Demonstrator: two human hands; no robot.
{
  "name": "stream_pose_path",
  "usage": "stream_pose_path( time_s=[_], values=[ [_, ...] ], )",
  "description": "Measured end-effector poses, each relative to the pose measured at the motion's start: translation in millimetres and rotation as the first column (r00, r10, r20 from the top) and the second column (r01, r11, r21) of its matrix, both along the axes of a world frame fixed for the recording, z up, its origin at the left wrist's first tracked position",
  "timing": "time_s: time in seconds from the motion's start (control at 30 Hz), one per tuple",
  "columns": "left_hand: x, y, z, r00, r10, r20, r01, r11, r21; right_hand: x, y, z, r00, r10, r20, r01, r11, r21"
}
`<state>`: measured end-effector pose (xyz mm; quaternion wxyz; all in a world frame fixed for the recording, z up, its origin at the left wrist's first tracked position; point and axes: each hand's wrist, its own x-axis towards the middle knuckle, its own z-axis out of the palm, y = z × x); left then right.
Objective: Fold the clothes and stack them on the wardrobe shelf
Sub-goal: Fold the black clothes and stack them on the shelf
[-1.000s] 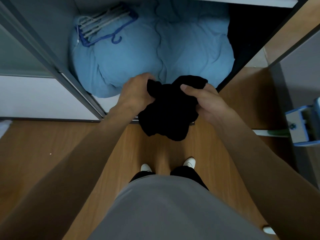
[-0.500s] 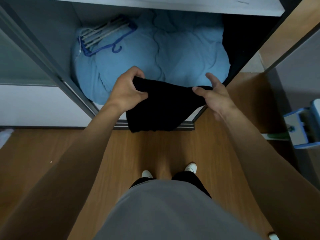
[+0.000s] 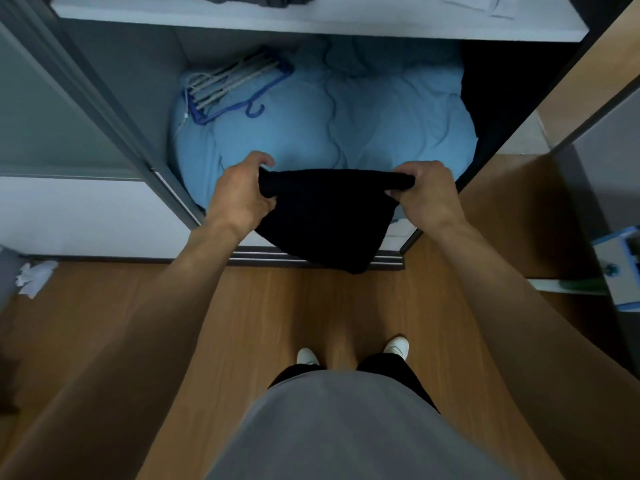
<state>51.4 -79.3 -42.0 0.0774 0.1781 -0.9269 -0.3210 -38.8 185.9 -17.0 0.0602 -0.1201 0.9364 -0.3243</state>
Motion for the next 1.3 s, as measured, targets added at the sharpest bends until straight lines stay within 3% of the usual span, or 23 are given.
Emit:
stream_pose_path(
  time_s=[0.1,0.17,0.23,0.33,0.43,0.5,0.6,0.67,0.7,0.8,0.83,1.0,1.07,1.13,1.2,1.3],
  values=[
    [7,-4,-6,0.999,0.034,0.000,-0.034,0.992,0.123,-3,-1,-3,0.996,0.061,-0.058,-0.064,0.996,-0.055],
    [12,-8,-4,0.993,0.101,-0.060,-0.077,0.945,0.317,-2,4,-3,0.993,0.064,0.099,-0.031,0.953,-0.301],
    [17,-11,4,0.975,0.193,-0.113,-0.092,0.804,0.588,1,6,-4,0.943,0.113,0.314,0.087,0.826,-0.557],
    [22,-8,12,0.963,0.245,-0.115,-0.028,0.514,0.857,4,0,0,0.892,0.161,0.422,0.210,0.679,-0.703],
    [22,5,9,0.974,0.201,0.104,-0.149,0.223,0.963,11,-13,4,0.850,0.164,0.501,0.302,0.628,-0.717],
    [23,12,5,0.956,0.153,0.250,-0.271,0.136,0.953,16,-17,5,0.817,0.164,0.554,0.359,0.607,-0.709],
    [20,19,5,0.947,0.135,0.292,-0.309,0.136,0.941,20,-6,12,0.774,0.214,0.596,0.445,0.486,-0.752],
    [15,21,11,0.957,0.147,0.251,-0.268,0.112,0.957,22,7,18,0.744,0.342,0.573,0.449,0.380,-0.809],
    [12,22,15,0.961,0.148,0.231,-0.248,0.104,0.963,25,10,19,0.723,0.401,0.563,0.418,0.394,-0.818],
    [2,23,22,0.965,0.149,0.214,-0.235,0.140,0.962,42,7,7,0.698,0.385,0.604,0.278,0.632,-0.724],
    [0,21,22,0.966,0.146,0.213,-0.233,0.141,0.962,46,4,1,0.696,0.358,0.622,0.273,0.670,-0.691],
    [23,-6,3,0.991,-0.032,0.130,-0.130,0.008,0.991,48,-8,-7,0.665,0.336,0.667,0.448,0.536,-0.716],
    [39,-8,-8,0.966,-0.198,0.167,-0.156,0.069,0.985,42,-10,-7,0.638,0.348,0.686,0.470,0.530,-0.706],
    [45,-6,-19,0.937,-0.303,0.173,-0.120,0.185,0.975,33,-14,-6,0.589,0.328,0.739,0.507,0.561,-0.654],
    [43,-5,-23,0.965,-0.227,0.130,-0.063,0.279,0.958,24,-16,-2,0.546,0.270,0.793,0.545,0.605,-0.581],
    [36,-8,-17,0.995,-0.064,0.070,-0.047,0.312,0.949,12,-18,3,0.510,0.224,0.831,0.500,0.709,-0.497]
  ],
)
